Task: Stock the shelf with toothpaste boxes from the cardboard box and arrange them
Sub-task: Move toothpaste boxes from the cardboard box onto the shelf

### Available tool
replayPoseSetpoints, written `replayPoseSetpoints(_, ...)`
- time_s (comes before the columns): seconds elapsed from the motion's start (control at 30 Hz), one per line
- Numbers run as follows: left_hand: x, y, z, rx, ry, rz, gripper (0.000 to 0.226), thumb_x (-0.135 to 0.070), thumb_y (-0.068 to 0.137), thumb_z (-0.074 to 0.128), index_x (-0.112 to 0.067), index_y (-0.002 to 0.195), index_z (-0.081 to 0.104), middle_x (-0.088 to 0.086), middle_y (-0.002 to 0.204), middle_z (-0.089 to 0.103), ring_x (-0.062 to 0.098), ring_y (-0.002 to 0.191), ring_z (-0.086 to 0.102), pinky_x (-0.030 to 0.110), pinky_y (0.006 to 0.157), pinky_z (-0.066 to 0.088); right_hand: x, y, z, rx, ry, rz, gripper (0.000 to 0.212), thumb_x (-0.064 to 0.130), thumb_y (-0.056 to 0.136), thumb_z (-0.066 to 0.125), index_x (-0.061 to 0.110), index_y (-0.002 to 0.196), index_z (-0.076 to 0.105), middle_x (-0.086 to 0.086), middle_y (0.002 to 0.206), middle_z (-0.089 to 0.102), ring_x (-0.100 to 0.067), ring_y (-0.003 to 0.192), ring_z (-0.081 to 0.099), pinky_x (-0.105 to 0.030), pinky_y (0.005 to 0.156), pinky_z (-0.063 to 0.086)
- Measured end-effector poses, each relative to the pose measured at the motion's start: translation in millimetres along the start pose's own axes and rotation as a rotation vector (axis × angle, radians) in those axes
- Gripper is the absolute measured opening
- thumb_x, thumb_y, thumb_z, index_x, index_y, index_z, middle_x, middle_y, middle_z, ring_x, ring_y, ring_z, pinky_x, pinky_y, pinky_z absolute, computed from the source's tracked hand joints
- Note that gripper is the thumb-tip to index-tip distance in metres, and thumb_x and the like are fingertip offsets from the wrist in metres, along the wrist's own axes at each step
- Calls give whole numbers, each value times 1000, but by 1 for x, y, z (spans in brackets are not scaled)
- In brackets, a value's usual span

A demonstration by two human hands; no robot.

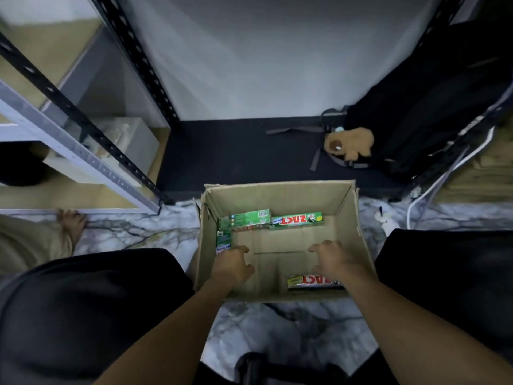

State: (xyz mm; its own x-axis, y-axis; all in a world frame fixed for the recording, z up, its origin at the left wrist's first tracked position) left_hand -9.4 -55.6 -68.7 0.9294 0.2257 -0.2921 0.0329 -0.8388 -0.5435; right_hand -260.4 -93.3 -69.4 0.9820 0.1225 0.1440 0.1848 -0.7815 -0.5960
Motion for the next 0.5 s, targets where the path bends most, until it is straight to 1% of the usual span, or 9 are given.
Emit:
replayPoseSetpoints(0.1,14,12,21,28,3,-46,61,-40,87,64,-22,143,46,8,136,56,28,123,54,35,97,48,-5,9,21,82,-6,-4,52,34,85,69,38,135,55,-1,133,57,-24,116,55,-35,97,48)
replayPoseSetpoints(0.17,21,20,34,40,8,-63,63,-40,86,65,-20,142,45,7,139,52,29,122,54,37,97,49,-9,14,36,151,-21,-3,56,39,82,74,34,135,56,0,134,57,-24,117,54,-36,98,47)
replayPoseSetpoints(0.27,30,34,52,73,33,-79,68,-42,85,66,-18,144,40,5,145,49,30,122,54,40,98,49,-13,22,56,220,-60,16,59,43,75,80,27,129,62,-2,129,61,-24,114,57,-36,97,49)
replayPoseSetpoints(0.37,38,44,63,88,25,-136,62,-36,87,66,-16,142,46,7,147,47,31,127,51,40,99,48,-16,29,68,228,-123,44,57,43,75,79,24,126,62,-4,127,62,-24,114,59,-33,96,49)
replayPoseSetpoints(0.4,40,47,66,81,30,-136,64,-36,87,66,-16,144,45,6,152,41,31,132,47,41,102,46,-16,31,69,218,-142,45,53,41,77,76,24,126,62,-4,127,62,-24,115,59,-32,95,48)
replayPoseSetpoints(0.47,45,51,74,84,26,-137,74,-37,88,66,-17,151,33,2,162,22,32,141,34,43,108,41,-14,36,71,180,-158,35,41,38,85,68,23,122,63,-4,125,63,-24,114,60,-32,93,49)
replayPoseSetpoints(0.5,47,53,77,92,22,-141,77,-36,88,65,-18,153,28,1,164,15,32,143,32,44,108,40,-13,38,72,161,-157,38,35,37,88,64,22,120,64,-5,123,65,-25,112,61,-33,93,51)
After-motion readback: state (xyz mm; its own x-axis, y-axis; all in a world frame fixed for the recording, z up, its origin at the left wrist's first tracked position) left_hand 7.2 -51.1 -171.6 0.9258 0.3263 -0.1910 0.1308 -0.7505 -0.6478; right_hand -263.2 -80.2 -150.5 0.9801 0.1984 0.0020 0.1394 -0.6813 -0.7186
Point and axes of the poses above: each hand's wrist, its own y-axis towards the middle knuckle, its own z-axis out of the palm, x = y × z, the point moved 6 cm from there along y, towards the middle knuckle
